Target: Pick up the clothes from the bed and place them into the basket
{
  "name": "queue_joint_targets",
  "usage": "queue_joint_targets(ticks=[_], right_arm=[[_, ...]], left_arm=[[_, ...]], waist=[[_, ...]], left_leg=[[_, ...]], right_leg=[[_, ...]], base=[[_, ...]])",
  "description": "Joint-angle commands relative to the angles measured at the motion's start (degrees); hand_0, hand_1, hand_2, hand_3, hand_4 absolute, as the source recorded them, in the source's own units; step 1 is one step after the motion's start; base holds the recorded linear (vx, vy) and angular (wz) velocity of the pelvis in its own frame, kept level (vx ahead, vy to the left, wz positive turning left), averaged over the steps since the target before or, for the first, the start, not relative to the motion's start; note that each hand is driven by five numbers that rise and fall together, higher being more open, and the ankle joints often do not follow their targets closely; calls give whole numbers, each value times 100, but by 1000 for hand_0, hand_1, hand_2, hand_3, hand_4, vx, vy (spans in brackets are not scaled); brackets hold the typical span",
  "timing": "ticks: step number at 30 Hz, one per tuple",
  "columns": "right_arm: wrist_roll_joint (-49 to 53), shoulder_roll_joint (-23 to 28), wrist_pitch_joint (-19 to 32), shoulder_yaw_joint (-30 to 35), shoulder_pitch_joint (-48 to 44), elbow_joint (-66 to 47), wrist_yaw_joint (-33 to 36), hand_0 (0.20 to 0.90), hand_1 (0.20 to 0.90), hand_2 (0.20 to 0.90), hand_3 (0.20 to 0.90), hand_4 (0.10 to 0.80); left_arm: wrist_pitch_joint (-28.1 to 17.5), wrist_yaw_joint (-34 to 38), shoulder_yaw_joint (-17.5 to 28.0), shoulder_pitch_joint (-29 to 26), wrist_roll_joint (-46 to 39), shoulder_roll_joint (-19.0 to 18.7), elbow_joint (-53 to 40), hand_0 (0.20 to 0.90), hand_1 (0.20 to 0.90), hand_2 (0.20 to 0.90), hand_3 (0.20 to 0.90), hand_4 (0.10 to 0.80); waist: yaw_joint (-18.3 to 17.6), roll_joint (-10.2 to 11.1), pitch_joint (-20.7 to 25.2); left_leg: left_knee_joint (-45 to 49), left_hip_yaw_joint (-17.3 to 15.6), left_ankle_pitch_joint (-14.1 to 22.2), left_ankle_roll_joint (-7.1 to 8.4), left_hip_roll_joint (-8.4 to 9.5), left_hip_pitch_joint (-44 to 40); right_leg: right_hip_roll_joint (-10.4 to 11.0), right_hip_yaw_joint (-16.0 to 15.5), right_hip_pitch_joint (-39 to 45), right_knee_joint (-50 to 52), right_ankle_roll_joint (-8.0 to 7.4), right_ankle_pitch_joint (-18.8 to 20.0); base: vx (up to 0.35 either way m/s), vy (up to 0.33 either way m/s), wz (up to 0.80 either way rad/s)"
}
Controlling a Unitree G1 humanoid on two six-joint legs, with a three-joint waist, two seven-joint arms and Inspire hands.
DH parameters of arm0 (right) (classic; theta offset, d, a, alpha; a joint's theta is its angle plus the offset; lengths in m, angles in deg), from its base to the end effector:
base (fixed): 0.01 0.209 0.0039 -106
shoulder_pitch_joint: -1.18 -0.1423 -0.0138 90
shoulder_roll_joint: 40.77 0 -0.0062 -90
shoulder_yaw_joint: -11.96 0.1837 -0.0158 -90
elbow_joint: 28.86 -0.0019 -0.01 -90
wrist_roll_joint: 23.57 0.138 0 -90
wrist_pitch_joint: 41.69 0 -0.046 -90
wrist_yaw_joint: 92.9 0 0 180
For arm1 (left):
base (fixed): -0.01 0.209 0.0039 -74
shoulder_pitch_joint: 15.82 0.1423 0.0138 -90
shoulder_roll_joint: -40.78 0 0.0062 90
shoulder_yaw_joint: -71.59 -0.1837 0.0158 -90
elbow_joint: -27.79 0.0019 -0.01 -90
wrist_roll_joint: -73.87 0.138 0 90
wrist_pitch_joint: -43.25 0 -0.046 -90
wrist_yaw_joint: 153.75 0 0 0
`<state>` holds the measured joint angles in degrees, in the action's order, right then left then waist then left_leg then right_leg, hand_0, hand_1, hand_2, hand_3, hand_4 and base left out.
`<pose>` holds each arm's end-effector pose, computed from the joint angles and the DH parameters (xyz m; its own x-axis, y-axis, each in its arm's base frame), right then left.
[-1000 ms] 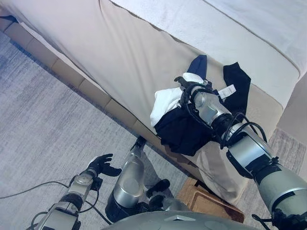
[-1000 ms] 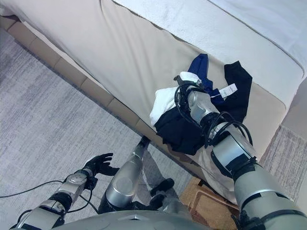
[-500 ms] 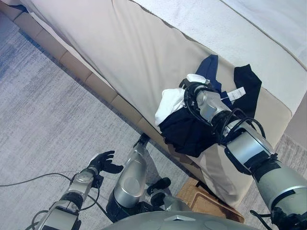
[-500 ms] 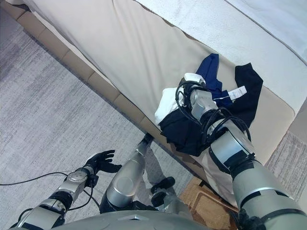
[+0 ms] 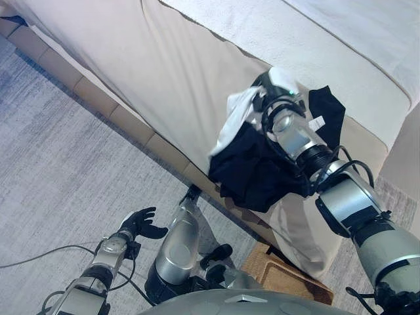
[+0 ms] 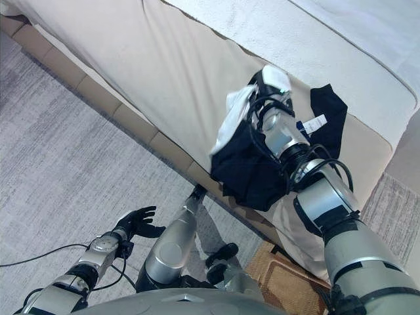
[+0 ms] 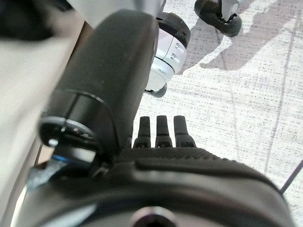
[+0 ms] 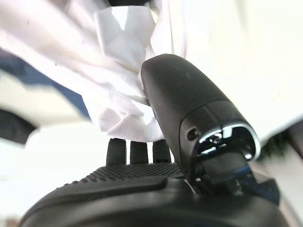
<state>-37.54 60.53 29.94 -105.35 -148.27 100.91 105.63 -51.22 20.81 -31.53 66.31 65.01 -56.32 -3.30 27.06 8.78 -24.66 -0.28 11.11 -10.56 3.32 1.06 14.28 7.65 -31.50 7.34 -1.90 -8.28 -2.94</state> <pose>0.3582 -0.1635 0.1917 0.9500 -0.1585 0.2691 0.3122 0.5012 -0.8071 0.1550 0.2568 -0.0711 0.6641 0.0952 -0.7415 0.1528 0.9537 0.2592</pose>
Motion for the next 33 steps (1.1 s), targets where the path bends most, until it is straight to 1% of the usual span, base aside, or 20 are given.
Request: queue_joint_targets(ticks=[1, 3, 4, 7, 10, 14, 17, 20, 22, 24, 25, 27, 28, 30, 31, 32, 33], right_arm=[[57, 1149, 546, 478, -711, -1020, 1401, 300, 300, 300, 200, 100], [194, 1455, 530, 786, -602, -1554, 1623, 300, 300, 300, 200, 100], [271, 1514, 544, 849, -573, -1633, 1733, 300, 300, 300, 200, 100], [706, 1711, 759, 1295, -328, -2150, 2086, 300, 300, 300, 200, 100], [770, 1791, 835, 1623, -37, -2691, 2275, 300, 300, 300, 200, 100], [721, 1894, 725, 1787, 141, -3123, 2255, 300, 300, 300, 200, 100], [835, 1975, 788, 1887, 314, -3362, 2330, 300, 300, 300, 200, 100], [939, 2076, 767, 2092, 607, -3634, 2194, 300, 300, 300, 200, 100], [882, 2177, 787, 2341, 1105, -3905, 2068, 300, 300, 300, 200, 100], [847, 2251, 770, 2526, 1483, -4050, 1968, 300, 300, 300, 200, 100], [947, 2280, 810, 2742, 1858, -4147, 1955, 300, 300, 300, 200, 100], [1093, 2130, 992, 3058, 2517, -4197, 1940, 300, 300, 300, 200, 100], [1108, 2100, 974, 3102, 2611, -4201, 1935, 300, 300, 300, 200, 100], [1002, 1680, 1302, 3316, 3584, -4243, 1832, 300, 300, 300, 200, 100], [954, 1549, 1397, 3402, 3932, -4224, 1736, 300, 300, 300, 200, 100], [969, 1495, 1405, 3437, 4074, -4194, 1682, 300, 300, 300, 200, 100], [986, 1374, 1541, 3477, 4361, -4110, 1556, 300, 300, 300, 200, 100]], left_arm=[[-235, -21, -142, 800, 231, -104, 128, 900, 900, 900, 900, 800], [-186, -20, -56, 924, 322, -57, 173, 900, 900, 900, 900, 800], [-180, -22, -54, 944, 358, -49, 176, 900, 900, 900, 900, 800], [-83, -19, -2, 1035, 494, 27, 289, 900, 900, 900, 900, 800], [6, 9, -22, 1095, 564, 125, 420, 900, 900, 900, 900, 800], [63, 8, -56, 1102, 627, 189, 552, 900, 900, 900, 900, 800], [126, 5, -45, 1109, 640, 224, 592, 900, 900, 900, 900, 800], [271, -32, -9, 1099, 716, 248, 518, 900, 900, 900, 900, 800], [360, -55, -13, 1093, 778, 264, 491, 900, 900, 900, 900, 800], [398, -93, 26, 1088, 812, 273, 475, 900, 900, 900, 900, 800], [422, -104, 58, 1087, 816, 276, 439, 900, 900, 900, 900, 800], [489, -113, 124, 1057, 846, 313, 383, 900, 900, 900, 900, 800], [489, -121, 130, 1052, 881, 315, 376, 900, 900, 900, 900, 800], [502, -111, 120, 1007, 829, 369, 408, 900, 900, 900, 900, 800], [501, -102, 110, 1012, 832, 375, 402, 900, 900, 900, 900, 800], [491, -86, 101, 1018, 840, 375, 402, 900, 900, 900, 900, 800], [478, -89, 82, 1029, 861, 370, 411, 900, 900, 900, 900, 800]], waist=[[-200, -15, 759], [-334, -3, 977], [-351, -17, 1002], [-532, -13, 1298], [-711, -64, 1523], [-920, -135, 1697], [-1105, -179, 1805], [-1293, -214, 1866], [-1523, -260, 1898], [-1678, -295, 1904], [-1798, -320, 1902], [-2006, -365, 1891], [-2030, -372, 1890], [-2325, -474, 1865], [-2433, -503, 1850], [-2484, -514, 1843], [-2595, -539, 1831]], left_leg=[[-411, -253, 1039, -370, -43, -1181], [-427, -315, 1079, -383, -25, -1311], [-410, -341, 968, -418, 10, -1274], [-443, -442, 1034, -434, 32, -1428], [-464, -539, 1114, -464, 64, -1593], [-472, -693, 1189, -496, 83, -1753], [-472, -863, 1260, -510, 65, -1872], [-472, -1029, 1306, -504, 27, -1943], [-472, -1220, 1343, -505, -23, -1996], [-472, -1360, 1366, -505, -65, -2026], [-472, -1479, 1388, -502, -105, -2048], [-472, -1654, 1425, -500, -160, -2072], [-472, -1679, 1430, -498, -168, -2076], [-472, -1896, 1451, -496, -232, -2104], [-472, -1977, 1458, -492, -253, -2114], [-472, -2014, 1460, -490, -264, -2121], [-472, -2091, 1455, -484, -292, -2138]], right_leg=[[85, 466, -230, 872, 177, 92], [52, 560, -129, 789, 144, 106], [76, 503, -150, 762, 173, 218], [68, 598, -78, 716, 124, 257], [65, 692, -23, 690, 101, 251], [54, 798, 29, 651, 92, 224], [23, 884, 59, 608, 93, 166], [-3, 992, 66, 552, 89, 161], [-31, 1126, 17, 514, 104, 147], [-53, 1218, -28, 503, 119, 134], [-84, 1313, -63, 479, 137, 117], [-129, 1484, -132, 461, 152, 100], [-136, 1513, -141, 455, 156, 95], [-201, 1752, -197, 407, 199, 45], [-230, 1841, -218, 395, 214, 38], [-246, 1888, -227, 390, 222, 37], [-277, 1993, -248, 377, 239, 38]], base=[[85, -7, -13], [49, 22, -22], [-8, 45, -13], [45, 10, -19], [43, -12, -20], [10, -19, -19], [-11, -42, -22], [-31, -63, -23], [-76, -74, -33], [-85, -73, -36], [-103, -93, -42], [-95, -93, -48], [-82, -92, -56], [-90, -114, -59], [-62, -123, -49], [-39, -149, -58], [-25, -159, -56]])
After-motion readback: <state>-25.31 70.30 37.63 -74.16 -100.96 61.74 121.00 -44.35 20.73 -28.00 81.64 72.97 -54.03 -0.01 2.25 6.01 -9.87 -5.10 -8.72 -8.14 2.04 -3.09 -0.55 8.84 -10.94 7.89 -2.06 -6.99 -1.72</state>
